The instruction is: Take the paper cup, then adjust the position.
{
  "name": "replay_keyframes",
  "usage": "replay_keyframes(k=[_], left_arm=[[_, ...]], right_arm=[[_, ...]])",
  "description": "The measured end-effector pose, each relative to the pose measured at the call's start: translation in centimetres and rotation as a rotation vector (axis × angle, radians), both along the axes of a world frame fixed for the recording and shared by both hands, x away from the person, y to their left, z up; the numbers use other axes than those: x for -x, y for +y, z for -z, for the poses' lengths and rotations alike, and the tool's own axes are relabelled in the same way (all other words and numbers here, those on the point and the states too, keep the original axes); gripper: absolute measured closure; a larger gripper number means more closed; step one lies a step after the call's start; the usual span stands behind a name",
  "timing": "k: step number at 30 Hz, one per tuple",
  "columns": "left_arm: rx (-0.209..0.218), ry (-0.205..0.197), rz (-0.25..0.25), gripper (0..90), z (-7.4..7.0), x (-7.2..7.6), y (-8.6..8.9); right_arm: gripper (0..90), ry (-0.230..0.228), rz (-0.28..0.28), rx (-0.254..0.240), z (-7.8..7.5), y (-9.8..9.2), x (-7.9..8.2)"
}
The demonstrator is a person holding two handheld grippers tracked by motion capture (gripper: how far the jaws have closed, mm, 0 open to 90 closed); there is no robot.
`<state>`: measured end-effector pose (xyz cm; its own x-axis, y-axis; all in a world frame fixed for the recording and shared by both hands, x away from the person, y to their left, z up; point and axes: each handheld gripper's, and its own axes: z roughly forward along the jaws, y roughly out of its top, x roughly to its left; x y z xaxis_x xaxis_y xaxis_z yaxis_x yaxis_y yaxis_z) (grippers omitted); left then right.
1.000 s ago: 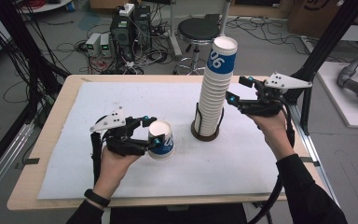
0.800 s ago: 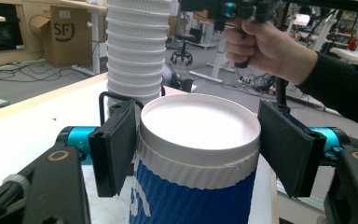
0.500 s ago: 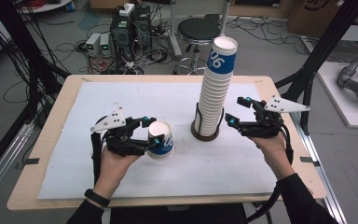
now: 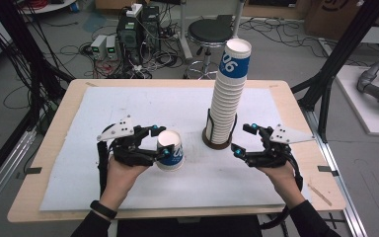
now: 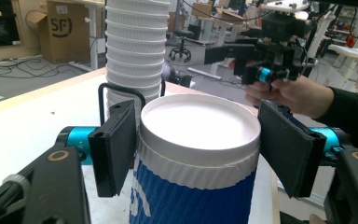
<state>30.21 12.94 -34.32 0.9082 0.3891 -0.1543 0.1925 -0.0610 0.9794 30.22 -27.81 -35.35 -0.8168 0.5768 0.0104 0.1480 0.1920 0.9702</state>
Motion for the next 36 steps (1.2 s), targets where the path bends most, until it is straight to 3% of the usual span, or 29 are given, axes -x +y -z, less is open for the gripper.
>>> replay_keyframes(k=[8,16,28,36], left_arm=[[0.01,0.003,-0.004,30.3,0.3,-0.4,0.1],[0.008,0.008,-0.006,30.2,0.7,-0.6,-0.3],[0.011,0.012,0.008,30.2,0.8,-0.6,-0.5],[0.024,0.016,0.023,30.2,0.9,-0.4,-0.7]], right_arm=[[19.6,-0.007,-0.011,0.033,1.2,0.7,0.9],[19.6,0.021,-0.007,0.043,2.3,0.7,0.8],[19.6,0.034,-0.009,0.033,2.5,0.2,0.6],[19.6,0.04,-0.053,0.042,2.6,0.7,0.6]])
